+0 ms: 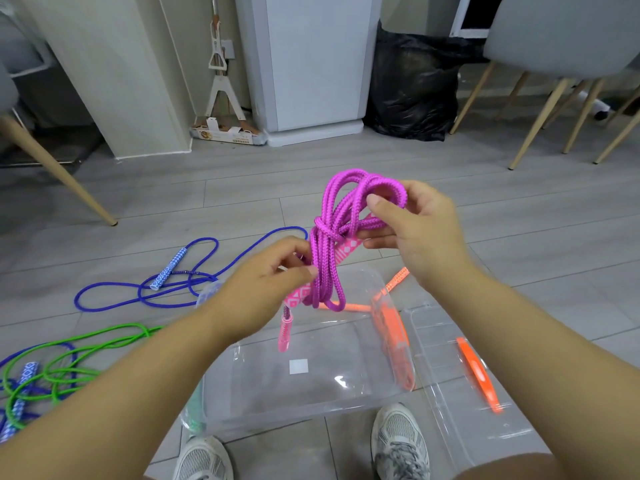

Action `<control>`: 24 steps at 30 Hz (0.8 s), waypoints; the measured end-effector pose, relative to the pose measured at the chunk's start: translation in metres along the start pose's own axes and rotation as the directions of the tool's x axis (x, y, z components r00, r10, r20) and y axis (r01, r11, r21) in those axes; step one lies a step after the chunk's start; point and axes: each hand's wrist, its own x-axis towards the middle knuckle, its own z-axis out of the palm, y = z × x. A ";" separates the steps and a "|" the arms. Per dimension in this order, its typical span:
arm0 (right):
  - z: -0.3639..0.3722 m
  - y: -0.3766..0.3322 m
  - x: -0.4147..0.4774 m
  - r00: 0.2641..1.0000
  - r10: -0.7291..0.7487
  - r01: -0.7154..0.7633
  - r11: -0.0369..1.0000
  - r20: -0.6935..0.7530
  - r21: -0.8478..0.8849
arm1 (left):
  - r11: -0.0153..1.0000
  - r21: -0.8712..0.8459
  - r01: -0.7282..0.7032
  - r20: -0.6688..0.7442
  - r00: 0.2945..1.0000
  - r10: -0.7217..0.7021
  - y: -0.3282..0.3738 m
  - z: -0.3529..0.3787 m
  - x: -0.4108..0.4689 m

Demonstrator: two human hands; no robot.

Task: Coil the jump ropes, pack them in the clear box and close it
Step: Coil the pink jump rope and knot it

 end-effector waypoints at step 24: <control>0.015 0.017 -0.009 0.965 -0.146 0.214 0.919 0.218 -0.330 | 1.000 -0.005 -0.017 -0.153 0.988 0.016 0.038 0.003 0.002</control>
